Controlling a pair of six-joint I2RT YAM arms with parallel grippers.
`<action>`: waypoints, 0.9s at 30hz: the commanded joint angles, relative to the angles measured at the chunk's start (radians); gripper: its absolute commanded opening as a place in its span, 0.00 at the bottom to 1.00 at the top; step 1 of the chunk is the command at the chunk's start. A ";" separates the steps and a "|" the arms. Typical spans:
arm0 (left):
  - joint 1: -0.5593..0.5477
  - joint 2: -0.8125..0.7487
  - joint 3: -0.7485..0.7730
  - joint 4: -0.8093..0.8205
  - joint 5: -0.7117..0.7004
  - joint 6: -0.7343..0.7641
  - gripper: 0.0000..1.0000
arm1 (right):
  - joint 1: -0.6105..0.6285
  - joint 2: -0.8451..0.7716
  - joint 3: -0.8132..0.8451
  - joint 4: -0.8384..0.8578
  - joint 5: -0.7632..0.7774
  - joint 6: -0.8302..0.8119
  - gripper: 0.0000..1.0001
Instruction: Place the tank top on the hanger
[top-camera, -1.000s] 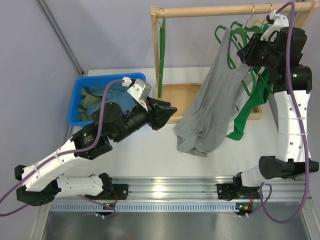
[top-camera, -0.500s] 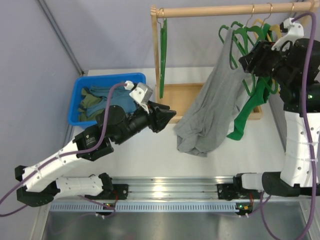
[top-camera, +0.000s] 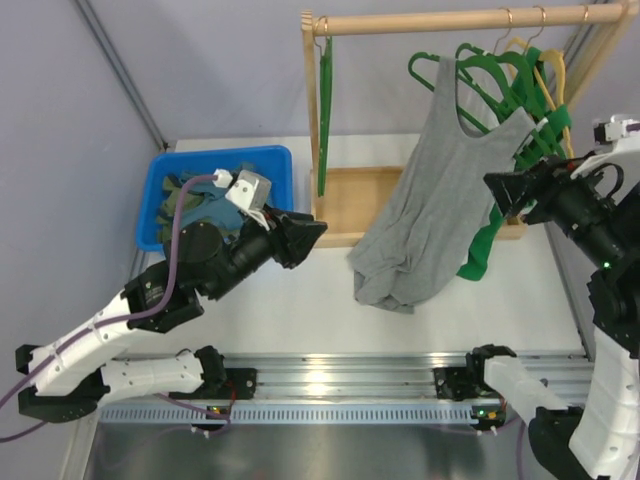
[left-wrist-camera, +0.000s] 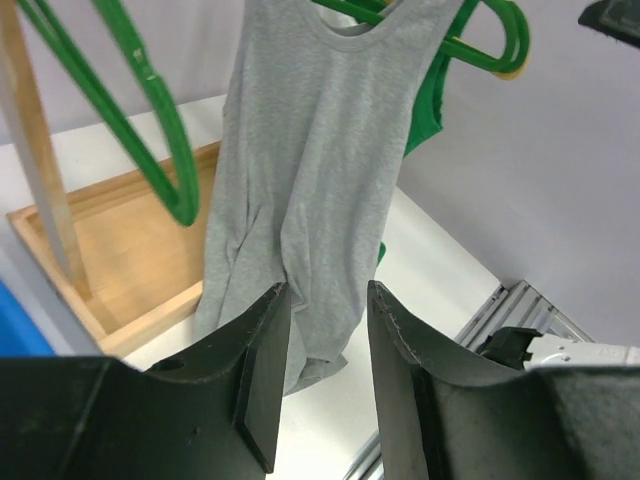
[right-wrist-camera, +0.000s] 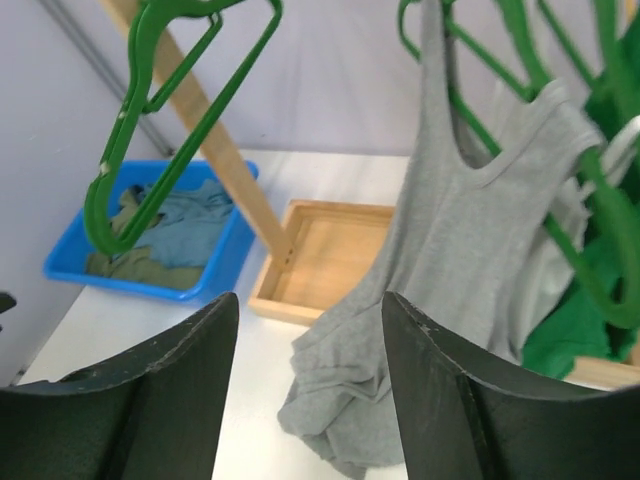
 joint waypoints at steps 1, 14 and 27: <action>0.000 -0.039 -0.024 -0.054 -0.095 -0.051 0.42 | 0.016 0.028 -0.129 0.046 -0.152 0.044 0.58; 0.000 -0.091 -0.222 -0.169 -0.281 -0.234 0.42 | 0.581 -0.052 -0.688 0.377 0.283 0.227 0.57; 0.002 -0.099 -0.405 -0.200 -0.285 -0.400 0.41 | 0.684 -0.201 -1.143 0.571 0.369 0.331 0.62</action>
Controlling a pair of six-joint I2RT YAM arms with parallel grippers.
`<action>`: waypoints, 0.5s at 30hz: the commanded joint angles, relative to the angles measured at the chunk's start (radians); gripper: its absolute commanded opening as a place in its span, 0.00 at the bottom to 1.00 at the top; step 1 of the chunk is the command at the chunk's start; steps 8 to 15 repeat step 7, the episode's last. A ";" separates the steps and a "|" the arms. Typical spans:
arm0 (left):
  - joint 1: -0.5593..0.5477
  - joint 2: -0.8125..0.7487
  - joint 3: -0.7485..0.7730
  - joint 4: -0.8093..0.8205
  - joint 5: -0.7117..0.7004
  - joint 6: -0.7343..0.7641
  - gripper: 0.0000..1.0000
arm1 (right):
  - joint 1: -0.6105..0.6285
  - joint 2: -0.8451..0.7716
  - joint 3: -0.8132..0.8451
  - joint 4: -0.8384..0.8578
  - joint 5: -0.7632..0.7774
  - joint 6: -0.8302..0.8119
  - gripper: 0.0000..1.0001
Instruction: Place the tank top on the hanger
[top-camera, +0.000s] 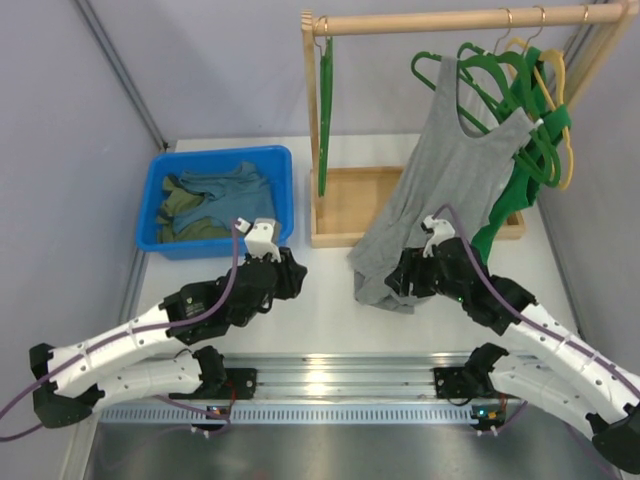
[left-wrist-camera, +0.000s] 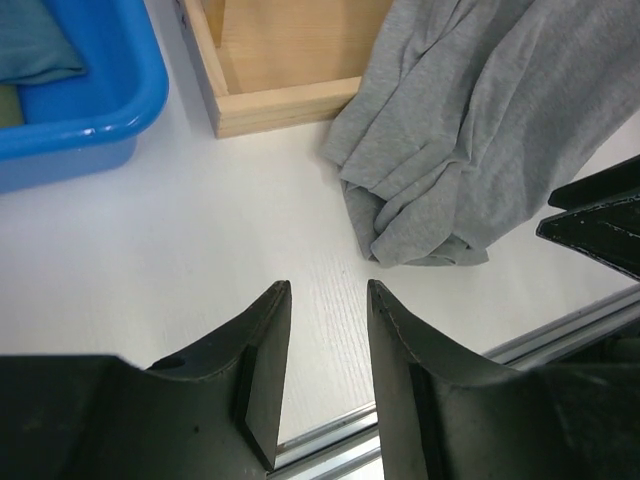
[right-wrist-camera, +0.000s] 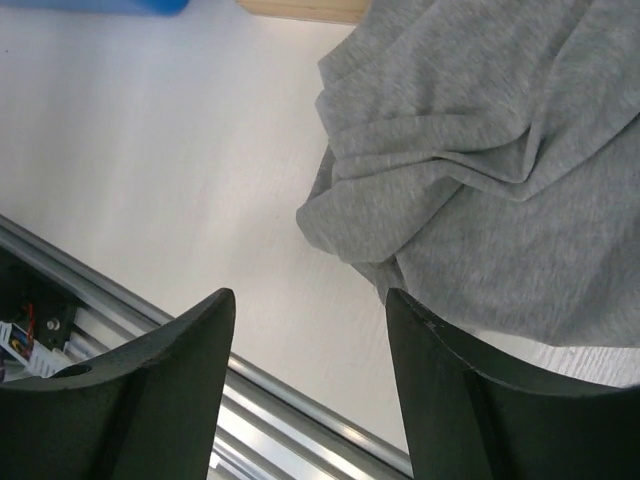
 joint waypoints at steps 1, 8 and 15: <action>0.002 -0.012 -0.013 0.011 -0.024 -0.052 0.41 | 0.015 -0.047 0.009 0.091 0.064 0.010 0.62; 0.002 0.012 -0.015 0.020 -0.012 -0.062 0.41 | 0.015 -0.064 0.018 0.071 0.090 -0.004 0.62; 0.002 0.012 -0.015 0.020 -0.012 -0.062 0.41 | 0.015 -0.064 0.018 0.071 0.090 -0.004 0.62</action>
